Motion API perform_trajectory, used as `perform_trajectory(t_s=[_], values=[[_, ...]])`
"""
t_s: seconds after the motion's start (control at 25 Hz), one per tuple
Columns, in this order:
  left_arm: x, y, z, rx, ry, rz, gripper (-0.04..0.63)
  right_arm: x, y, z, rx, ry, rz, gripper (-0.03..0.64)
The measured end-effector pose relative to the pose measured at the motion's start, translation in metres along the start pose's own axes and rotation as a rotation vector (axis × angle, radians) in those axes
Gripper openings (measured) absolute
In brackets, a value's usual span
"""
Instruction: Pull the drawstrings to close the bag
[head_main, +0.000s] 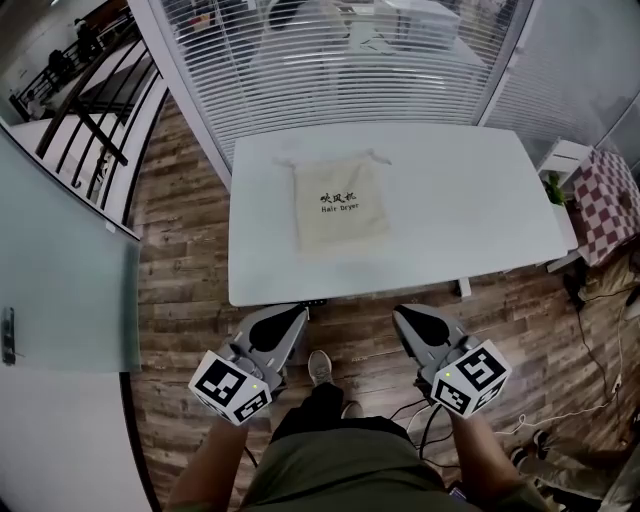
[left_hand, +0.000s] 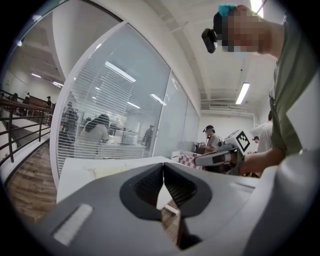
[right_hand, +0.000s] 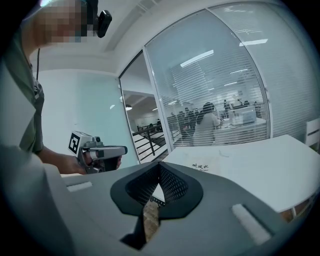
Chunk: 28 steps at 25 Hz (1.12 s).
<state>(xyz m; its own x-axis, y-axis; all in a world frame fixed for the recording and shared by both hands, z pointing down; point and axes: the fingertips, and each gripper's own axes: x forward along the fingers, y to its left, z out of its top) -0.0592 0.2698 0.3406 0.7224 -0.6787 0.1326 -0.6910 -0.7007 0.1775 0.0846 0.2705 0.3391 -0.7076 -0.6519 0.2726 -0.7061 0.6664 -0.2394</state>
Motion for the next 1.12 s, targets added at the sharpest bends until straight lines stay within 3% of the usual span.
perform_trajectory(t_s=[0.6, 1.12], values=[[0.021, 0.090, 0.015, -0.013, 0.007, -0.028, 0.006, 0.089, -0.014, 0.033, -0.005, 0.004, -0.025, 0.009], [0.037, 0.130, 0.019, -0.007, 0.010, -0.046, 0.006, 0.123, -0.030, 0.044, -0.006, -0.001, -0.052, 0.009]])
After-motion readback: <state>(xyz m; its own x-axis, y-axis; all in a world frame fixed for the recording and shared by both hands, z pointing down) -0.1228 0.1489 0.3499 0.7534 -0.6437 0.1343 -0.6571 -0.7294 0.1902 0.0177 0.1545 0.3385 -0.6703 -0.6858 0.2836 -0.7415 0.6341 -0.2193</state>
